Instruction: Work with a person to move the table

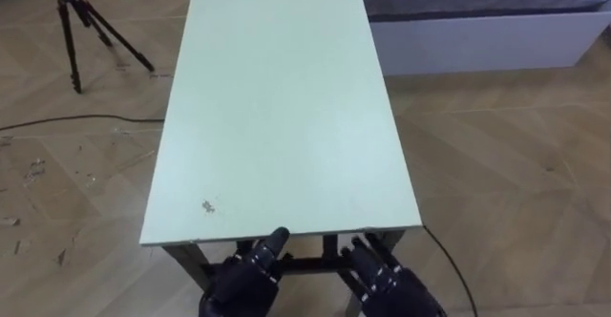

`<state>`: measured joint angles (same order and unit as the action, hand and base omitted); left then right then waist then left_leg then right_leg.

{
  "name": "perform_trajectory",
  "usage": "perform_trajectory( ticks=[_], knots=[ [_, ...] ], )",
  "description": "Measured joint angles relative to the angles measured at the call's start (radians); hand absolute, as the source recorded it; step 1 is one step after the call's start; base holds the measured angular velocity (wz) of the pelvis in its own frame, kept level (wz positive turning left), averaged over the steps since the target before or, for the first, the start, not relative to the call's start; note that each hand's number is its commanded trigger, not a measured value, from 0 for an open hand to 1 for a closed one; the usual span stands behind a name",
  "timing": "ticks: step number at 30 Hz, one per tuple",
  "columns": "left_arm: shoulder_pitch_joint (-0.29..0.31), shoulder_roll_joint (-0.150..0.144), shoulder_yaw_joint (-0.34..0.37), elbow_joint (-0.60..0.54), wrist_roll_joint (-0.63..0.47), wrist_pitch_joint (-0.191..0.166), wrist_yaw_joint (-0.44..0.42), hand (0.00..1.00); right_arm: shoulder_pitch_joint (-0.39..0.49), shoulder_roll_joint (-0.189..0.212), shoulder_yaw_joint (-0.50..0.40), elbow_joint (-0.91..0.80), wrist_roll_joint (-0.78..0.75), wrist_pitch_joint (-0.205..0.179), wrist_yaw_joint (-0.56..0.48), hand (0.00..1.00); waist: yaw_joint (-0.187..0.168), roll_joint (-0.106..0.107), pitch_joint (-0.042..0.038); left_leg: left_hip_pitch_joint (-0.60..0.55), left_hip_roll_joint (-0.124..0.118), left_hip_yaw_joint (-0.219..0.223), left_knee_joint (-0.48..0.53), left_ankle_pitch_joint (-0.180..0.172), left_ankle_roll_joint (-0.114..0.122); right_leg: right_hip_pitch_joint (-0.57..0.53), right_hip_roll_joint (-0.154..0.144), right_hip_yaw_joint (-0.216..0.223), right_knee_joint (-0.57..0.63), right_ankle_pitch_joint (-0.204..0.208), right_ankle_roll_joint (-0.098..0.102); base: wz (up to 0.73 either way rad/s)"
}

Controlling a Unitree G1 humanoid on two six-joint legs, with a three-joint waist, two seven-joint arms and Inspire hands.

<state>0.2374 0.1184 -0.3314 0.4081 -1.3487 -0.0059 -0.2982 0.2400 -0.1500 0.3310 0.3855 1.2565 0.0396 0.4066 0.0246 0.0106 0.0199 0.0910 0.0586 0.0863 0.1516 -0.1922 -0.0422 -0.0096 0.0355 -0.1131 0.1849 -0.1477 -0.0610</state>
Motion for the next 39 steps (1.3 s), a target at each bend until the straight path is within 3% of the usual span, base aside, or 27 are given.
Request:
perform_trajectory(
  ticks=[3,10,16,20,25,27,31,36,39],
  knots=[
    [-0.027,0.012,0.003,-0.037,-0.014,0.020,0.012,0.00,-0.061,0.004,0.016,0.002,0.003,0.008,-0.007,0.00,0.005,-0.008,0.0015,0.004,-0.001,-0.005,0.000,0.000,0.000,0.006,0.000,-0.003,-0.002,0.000,0.000,0.09],
    [-0.070,0.031,0.029,-0.049,-0.078,0.044,0.063,0.00,-0.069,-0.008,0.017,-0.003,0.011,0.028,-0.022,0.00,0.008,-0.008,0.0010,0.009,-0.001,-0.005,0.000,0.000,0.000,0.012,0.000,-0.002,0.000,0.000,0.000,0.00],
    [-0.079,0.044,0.094,-0.052,-0.113,0.111,0.100,0.00,-0.079,-0.036,0.017,-0.041,0.050,0.082,-0.089,0.00,0.013,-0.008,0.0012,0.019,0.002,-0.007,-0.002,0.000,0.000,0.017,-0.001,0.000,0.004,0.002,-0.002,-0.02],
    [-0.103,0.044,0.115,-0.039,-0.183,0.139,0.139,0.00,-0.091,-0.034,0.018,-0.046,0.148,0.094,-0.141,0.00,0.020,-0.005,0.0061,0.030,0.003,-0.006,-0.002,0.000,0.000,0.027,-0.002,0.003,0.003,0.004,-0.003,0.00],
    [-0.160,0.046,0.143,0.004,-0.191,0.153,0.200,0.00,-0.111,-0.032,-0.001,-0.045,0.225,0.095,-0.204,0.00,0.030,0.004,0.0124,0.027,0.005,-0.006,0.000,0.000,0.000,0.024,-0.001,0.002,0.001,0.008,-0.002,0.02],
    [-0.172,0.032,0.188,0.021,-0.191,0.153,0.226,0.00,-0.124,-0.024,-0.037,-0.045,0.249,0.105,-0.250,0.00,0.037,0.013,0.0145,0.026,0.004,-0.006,0.000,0.000,0.000,0.022,0.000,0.004,0.001,0.013,-0.002,0.00],
    [-0.185,0.010,0.217,0.032,-0.191,0.154,0.265,0.00,-0.143,0.004,-0.058,-0.053,0.300,0.104,-0.315,0.00,0.036,0.034,0.0126,0.021,0.003,-0.007,0.001,0.000,0.001,0.016,0.000,0.003,0.002,0.017,-0.001,0.00],
    [-0.188,-0.012,0.222,0.032,-0.191,0.153,0.336,0.00,-0.143,0.011,-0.069,-0.058,0.311,0.104,-0.364,0.00,0.034,0.059,-0.0026,0.025,0.003,-0.007,0.002,0.001,0.001,0.020,-0.001,-0.002,0.002,0.023,-0.002,-0.01],
    [-0.188,-0.022,0.229,0.031,-0.194,0.153,0.357,0.00,-0.148,0.013,-0.072,-0.060,0.319,0.104,-0.391,0.00,0.033,0.060,-0.0038,0.024,0.003,-0.007,0.003,0.002,0.002,0.019,-0.003,-0.002,0.004,0.023,-0.002,0.00]
  ],
)
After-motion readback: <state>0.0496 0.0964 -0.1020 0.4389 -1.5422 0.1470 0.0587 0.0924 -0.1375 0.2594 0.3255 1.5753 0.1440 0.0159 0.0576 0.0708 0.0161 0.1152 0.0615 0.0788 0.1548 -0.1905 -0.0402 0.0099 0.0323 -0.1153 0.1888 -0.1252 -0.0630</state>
